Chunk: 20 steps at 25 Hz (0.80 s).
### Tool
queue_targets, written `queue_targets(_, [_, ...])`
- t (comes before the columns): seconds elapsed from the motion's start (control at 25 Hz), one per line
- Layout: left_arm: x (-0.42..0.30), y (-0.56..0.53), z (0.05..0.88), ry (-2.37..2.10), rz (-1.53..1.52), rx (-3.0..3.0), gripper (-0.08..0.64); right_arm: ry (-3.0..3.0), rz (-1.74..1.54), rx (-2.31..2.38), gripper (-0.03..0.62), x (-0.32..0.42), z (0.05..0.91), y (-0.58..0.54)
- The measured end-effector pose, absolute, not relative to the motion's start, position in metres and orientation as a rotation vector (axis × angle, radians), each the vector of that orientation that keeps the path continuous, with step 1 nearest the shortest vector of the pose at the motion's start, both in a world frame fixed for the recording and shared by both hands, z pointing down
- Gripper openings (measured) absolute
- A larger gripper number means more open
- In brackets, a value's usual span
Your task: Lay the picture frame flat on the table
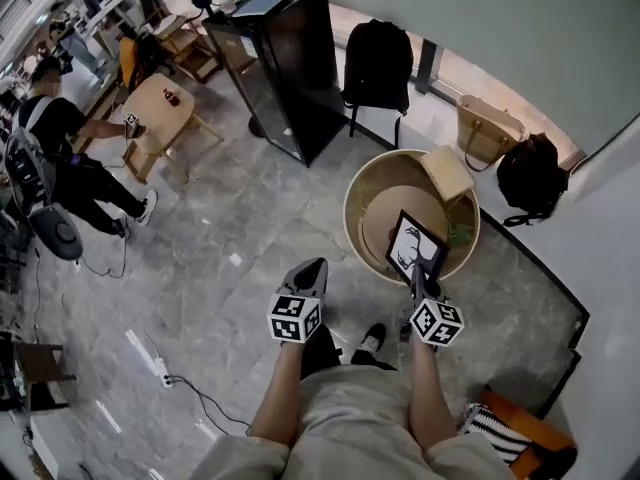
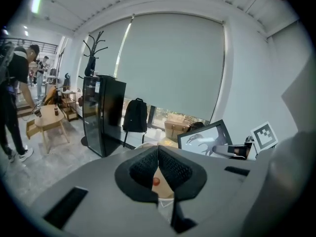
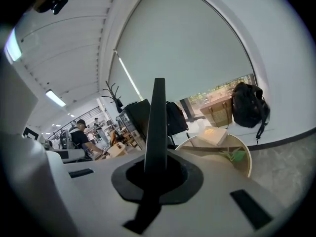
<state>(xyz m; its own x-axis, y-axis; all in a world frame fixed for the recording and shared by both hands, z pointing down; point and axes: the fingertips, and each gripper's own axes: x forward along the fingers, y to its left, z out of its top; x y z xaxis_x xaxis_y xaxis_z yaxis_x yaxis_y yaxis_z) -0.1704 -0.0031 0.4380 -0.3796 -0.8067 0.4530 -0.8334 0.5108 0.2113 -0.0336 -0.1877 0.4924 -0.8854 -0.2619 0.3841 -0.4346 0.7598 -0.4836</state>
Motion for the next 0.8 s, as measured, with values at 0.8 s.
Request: queue_targets(0.8, [-0.327,-0.123,0.529,-1.652,0.382,1.857,0.021,-2.234,1.631,1.374,0.040,-0.074,0.602,-0.179])
